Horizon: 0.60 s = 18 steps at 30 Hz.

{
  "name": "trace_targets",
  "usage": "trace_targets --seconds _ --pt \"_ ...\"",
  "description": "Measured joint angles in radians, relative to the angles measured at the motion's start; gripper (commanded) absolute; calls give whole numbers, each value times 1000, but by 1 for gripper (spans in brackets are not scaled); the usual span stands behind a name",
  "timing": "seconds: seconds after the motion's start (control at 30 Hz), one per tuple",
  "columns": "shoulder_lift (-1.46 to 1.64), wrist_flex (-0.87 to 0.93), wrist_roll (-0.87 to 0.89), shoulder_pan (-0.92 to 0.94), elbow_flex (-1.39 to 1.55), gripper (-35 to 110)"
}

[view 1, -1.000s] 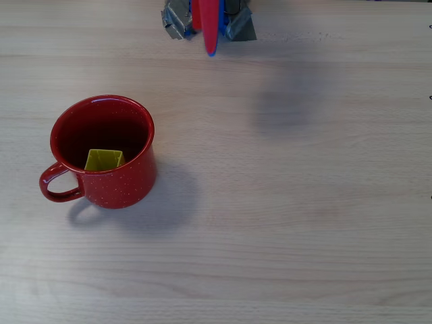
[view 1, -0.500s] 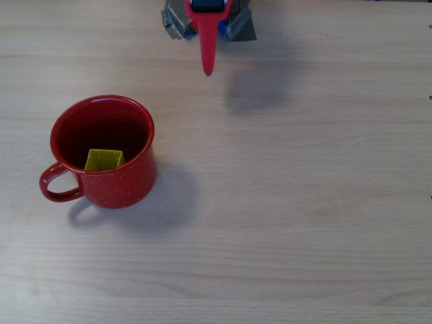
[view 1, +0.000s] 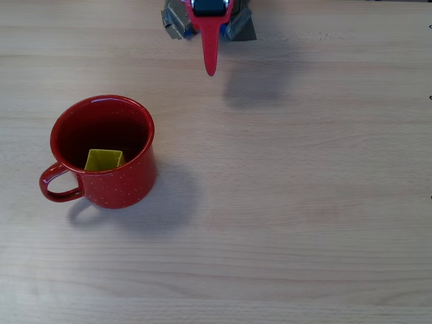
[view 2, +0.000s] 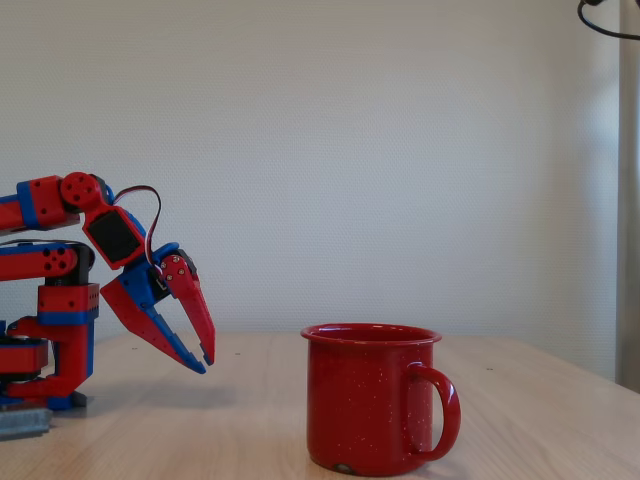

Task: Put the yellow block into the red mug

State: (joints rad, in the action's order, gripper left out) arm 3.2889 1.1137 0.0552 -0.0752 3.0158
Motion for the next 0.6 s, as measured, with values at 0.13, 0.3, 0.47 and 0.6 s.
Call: trace_targets --seconds 0.13,0.3,0.47,0.6 --pt "0 0 0 0 0 1" --pt "0 0 0 0 0 0" --pt "0 0 0 0 0 0" --pt "0 0 0 0 0 0"
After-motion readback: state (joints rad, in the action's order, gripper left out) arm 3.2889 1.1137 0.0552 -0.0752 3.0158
